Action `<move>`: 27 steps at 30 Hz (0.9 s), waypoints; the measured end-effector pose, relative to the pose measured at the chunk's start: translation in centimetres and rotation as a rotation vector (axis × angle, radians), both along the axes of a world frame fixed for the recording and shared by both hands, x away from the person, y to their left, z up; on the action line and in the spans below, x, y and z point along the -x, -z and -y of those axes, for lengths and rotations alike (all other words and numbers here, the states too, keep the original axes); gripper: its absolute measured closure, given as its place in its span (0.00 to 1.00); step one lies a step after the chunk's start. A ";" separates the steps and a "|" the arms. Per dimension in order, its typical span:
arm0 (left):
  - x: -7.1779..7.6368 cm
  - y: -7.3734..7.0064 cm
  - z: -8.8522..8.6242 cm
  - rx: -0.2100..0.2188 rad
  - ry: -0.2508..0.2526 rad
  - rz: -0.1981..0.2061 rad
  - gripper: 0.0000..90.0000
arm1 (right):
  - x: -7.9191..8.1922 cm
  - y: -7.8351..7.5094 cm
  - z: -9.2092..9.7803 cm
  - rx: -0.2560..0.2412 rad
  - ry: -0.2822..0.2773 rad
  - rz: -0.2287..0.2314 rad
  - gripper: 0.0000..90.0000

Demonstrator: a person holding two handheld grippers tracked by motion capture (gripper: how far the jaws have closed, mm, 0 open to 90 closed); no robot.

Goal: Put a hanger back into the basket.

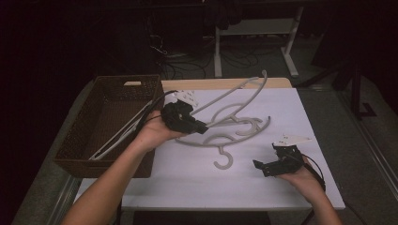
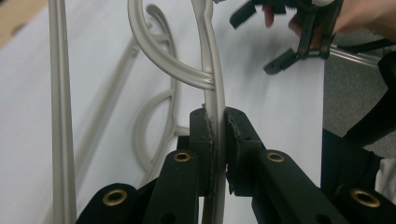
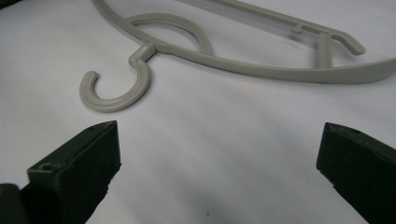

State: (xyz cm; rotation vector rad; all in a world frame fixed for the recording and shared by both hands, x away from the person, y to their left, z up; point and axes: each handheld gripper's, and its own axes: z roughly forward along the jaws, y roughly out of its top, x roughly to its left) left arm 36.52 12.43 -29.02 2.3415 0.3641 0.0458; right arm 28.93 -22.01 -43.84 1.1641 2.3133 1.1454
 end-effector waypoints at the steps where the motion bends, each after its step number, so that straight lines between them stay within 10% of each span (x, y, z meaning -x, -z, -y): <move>1: -0.1 -0.5 -0.4 -0.001 -0.006 0.006 0.92 | 0.0 0.0 -0.1 -0.001 -0.002 -0.003 0.00; 15: -0.6 -5.7 -9.6 0.008 -0.143 0.082 0.92 | 0.0 1.2 -1.3 -0.019 -0.036 -0.003 0.00; 27: -1.0 -4.4 -17.7 -0.005 -0.252 0.070 0.92 | -0.1 1.7 -1.8 -0.003 -0.032 -0.009 0.00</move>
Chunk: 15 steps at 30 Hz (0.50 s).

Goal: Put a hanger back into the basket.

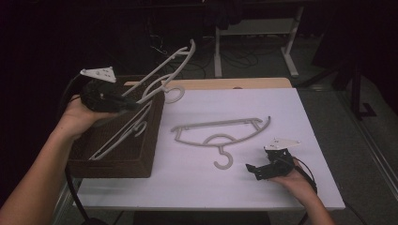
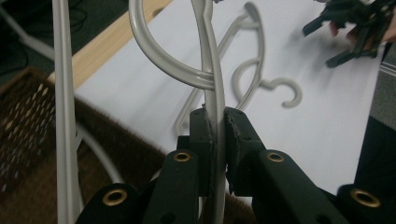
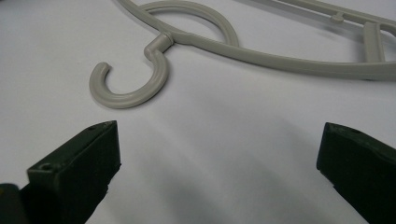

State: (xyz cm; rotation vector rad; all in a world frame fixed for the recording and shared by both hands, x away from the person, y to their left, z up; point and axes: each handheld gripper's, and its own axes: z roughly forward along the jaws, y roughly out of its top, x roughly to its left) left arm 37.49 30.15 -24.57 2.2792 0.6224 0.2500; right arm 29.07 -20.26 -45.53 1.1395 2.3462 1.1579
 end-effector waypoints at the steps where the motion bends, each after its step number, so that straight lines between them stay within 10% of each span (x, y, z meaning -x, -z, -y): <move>1: 0.0 0.4 -0.6 -0.002 -0.009 -0.005 0.92 | 0.0 0.0 0.0 0.002 0.002 0.000 0.00; 15: 0.8 4.9 -6.9 0.013 -0.093 -0.077 0.92 | -0.2 0.1 0.1 0.003 0.017 -0.004 0.00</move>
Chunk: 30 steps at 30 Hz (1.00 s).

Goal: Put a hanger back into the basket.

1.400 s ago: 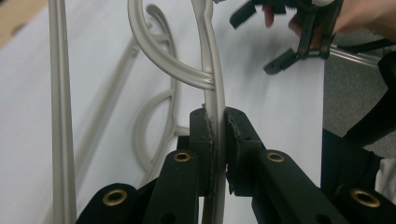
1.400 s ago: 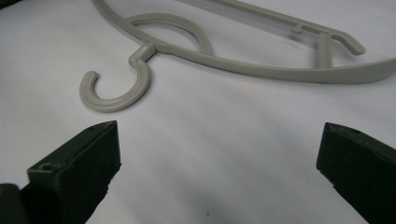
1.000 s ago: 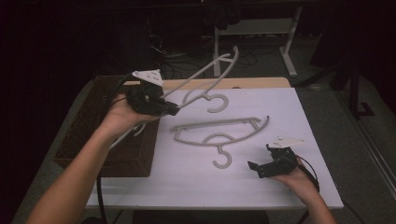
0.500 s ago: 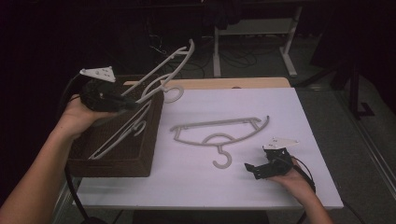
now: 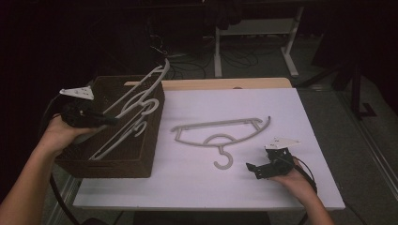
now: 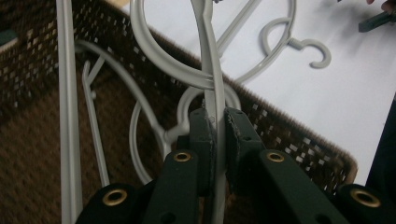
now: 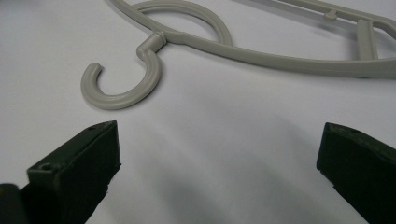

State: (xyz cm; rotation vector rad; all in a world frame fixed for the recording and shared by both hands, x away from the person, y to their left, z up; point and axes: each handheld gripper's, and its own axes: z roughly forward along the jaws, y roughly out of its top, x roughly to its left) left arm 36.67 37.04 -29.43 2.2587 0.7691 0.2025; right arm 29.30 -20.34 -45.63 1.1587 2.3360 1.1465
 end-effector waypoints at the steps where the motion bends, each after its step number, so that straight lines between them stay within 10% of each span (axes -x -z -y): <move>1: 0.1 0.3 -0.3 0.002 -0.006 -0.007 0.92 | 0.0 0.0 0.0 0.001 0.001 0.001 0.00; 30: 0.5 4.0 -3.7 0.040 -0.069 -0.124 0.92 | -0.2 0.1 -0.1 0.002 0.011 -0.004 0.00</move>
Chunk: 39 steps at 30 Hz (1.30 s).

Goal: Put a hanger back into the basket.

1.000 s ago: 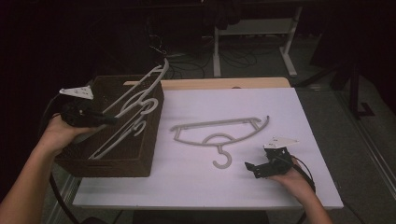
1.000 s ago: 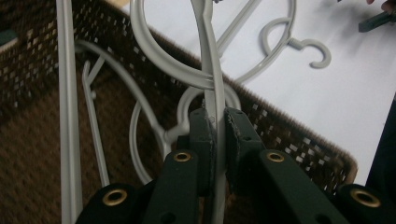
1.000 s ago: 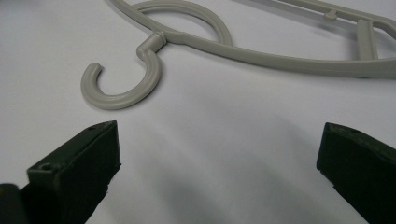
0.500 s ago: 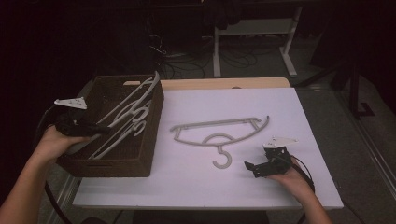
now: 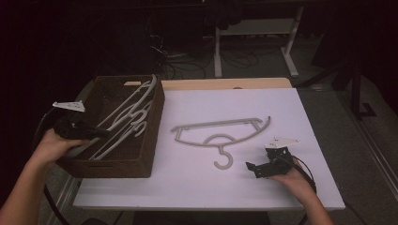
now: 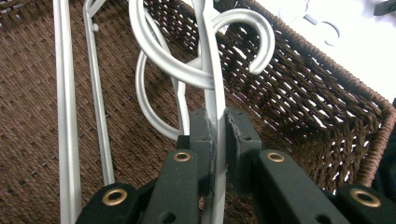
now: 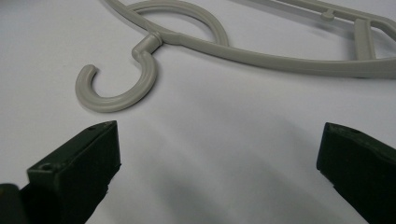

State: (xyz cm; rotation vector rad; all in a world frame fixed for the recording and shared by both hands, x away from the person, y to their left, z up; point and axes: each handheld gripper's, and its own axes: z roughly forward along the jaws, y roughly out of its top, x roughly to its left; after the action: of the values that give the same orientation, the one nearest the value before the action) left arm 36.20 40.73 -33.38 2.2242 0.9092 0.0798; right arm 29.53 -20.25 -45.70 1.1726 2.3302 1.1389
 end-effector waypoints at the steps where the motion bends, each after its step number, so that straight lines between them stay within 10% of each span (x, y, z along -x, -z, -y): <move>1: 0.0 0.1 0.0 -0.008 0.000 -0.010 0.92 | 0.0 0.0 0.0 0.000 -0.001 0.000 0.00; 11: -1.2 1.9 0.8 -0.080 0.015 -0.050 0.90 | 0.0 0.0 0.0 -0.002 -0.001 0.003 0.00; 14: -1.1 1.8 0.6 -0.105 -0.019 0.004 0.68 | 0.0 -0.1 0.1 -0.004 0.001 0.002 0.00; 27: -1.0 0.0 0.9 0.034 -0.071 0.120 0.36 | 0.0 -0.2 0.1 -0.012 0.003 0.007 0.00; 39: -1.0 -2.0 5.9 0.131 0.002 0.182 0.22 | 0.0 -0.4 0.3 -0.017 0.002 0.013 0.00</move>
State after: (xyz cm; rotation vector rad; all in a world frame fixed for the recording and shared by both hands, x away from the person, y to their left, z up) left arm 37.21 34.88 -31.41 2.0595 0.7897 0.2122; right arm 29.53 -20.51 -45.33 1.1704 2.3134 1.1644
